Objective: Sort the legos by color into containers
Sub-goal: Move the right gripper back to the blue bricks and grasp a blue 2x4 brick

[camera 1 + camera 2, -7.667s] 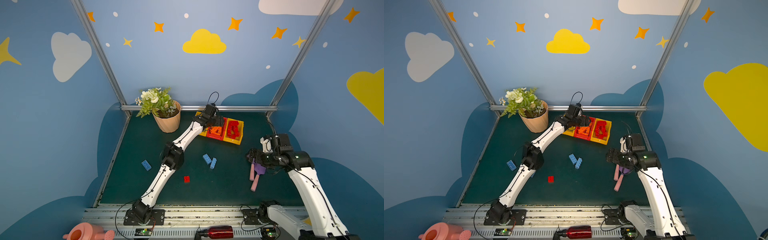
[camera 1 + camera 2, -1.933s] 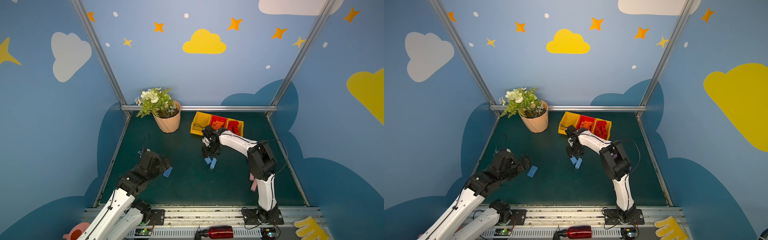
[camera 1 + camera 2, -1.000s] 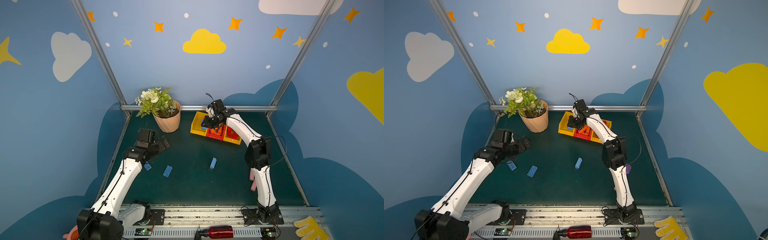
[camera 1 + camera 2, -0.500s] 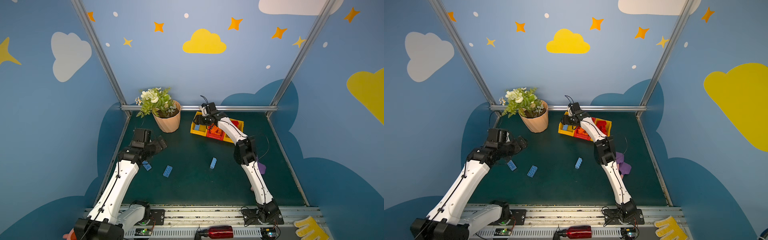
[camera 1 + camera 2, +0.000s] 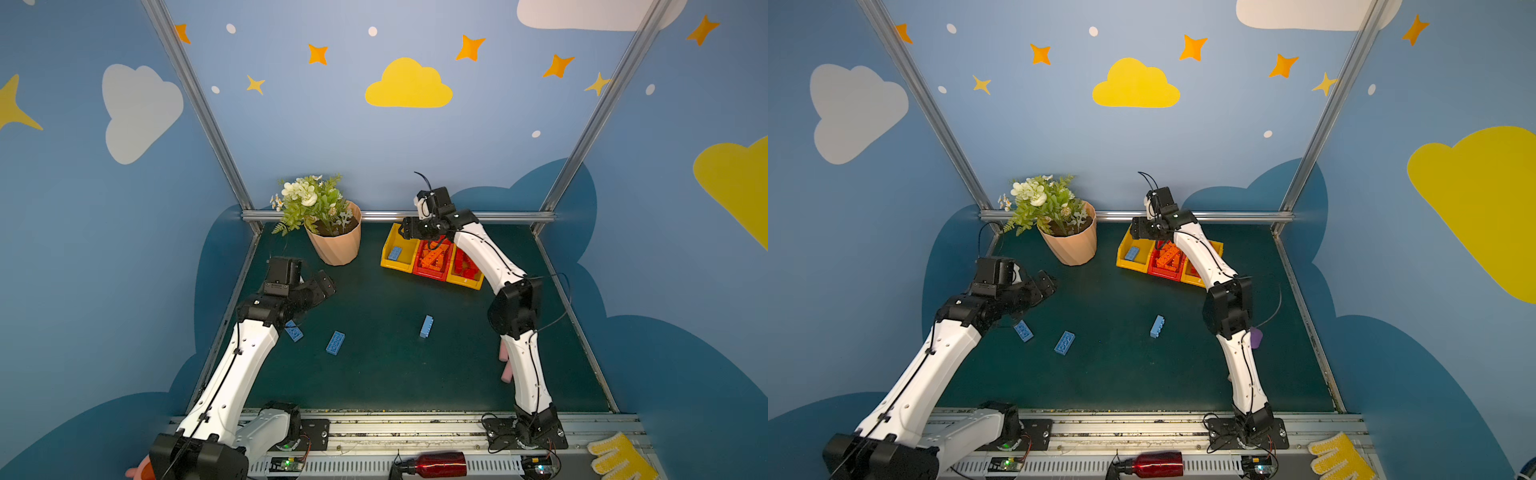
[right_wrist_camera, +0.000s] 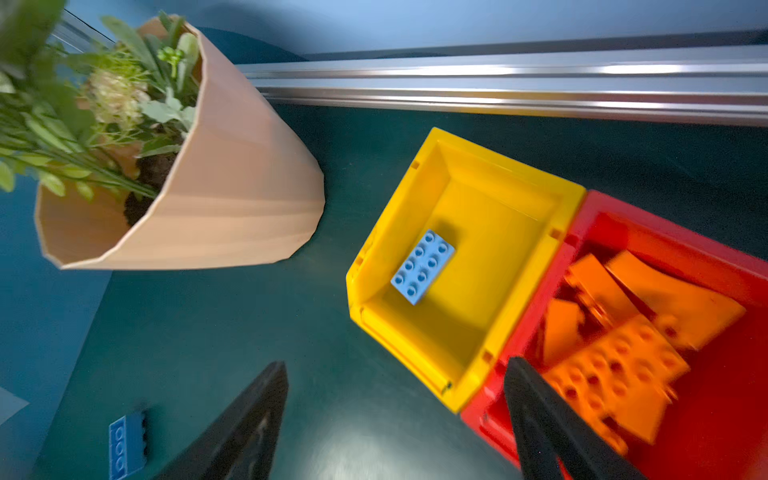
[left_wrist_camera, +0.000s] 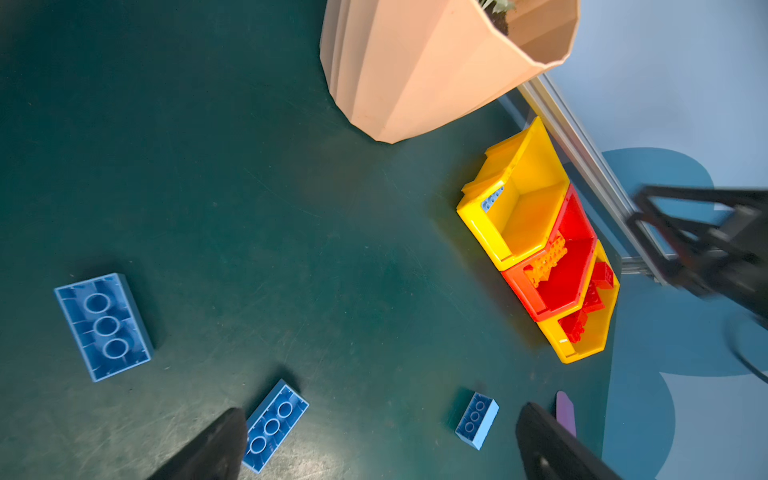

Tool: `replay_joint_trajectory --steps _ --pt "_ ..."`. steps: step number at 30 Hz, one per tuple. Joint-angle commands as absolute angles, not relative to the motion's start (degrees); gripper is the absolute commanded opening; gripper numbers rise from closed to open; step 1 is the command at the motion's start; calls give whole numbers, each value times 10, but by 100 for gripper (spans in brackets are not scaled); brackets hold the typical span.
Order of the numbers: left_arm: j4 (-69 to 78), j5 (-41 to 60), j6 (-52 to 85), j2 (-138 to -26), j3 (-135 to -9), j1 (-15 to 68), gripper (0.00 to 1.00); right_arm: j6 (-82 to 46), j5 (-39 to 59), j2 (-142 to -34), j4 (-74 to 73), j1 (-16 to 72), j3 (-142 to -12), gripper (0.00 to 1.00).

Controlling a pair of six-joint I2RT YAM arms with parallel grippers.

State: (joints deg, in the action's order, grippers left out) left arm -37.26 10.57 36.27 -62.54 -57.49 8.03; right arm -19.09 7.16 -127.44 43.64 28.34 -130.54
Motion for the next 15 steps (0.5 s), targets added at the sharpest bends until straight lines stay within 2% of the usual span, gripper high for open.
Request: replay_joint_trajectory --steps 1,8,15 --pt "-331 118 372 -632 -555 100 100 -195 21 -1192 535 287 -1215 80" --pt "-259 115 387 -656 -519 215 100 -265 -21 -999 523 319 -920 80" --pt "-208 116 396 -718 -519 311 100 -363 -25 -872 502 372 -730 80"
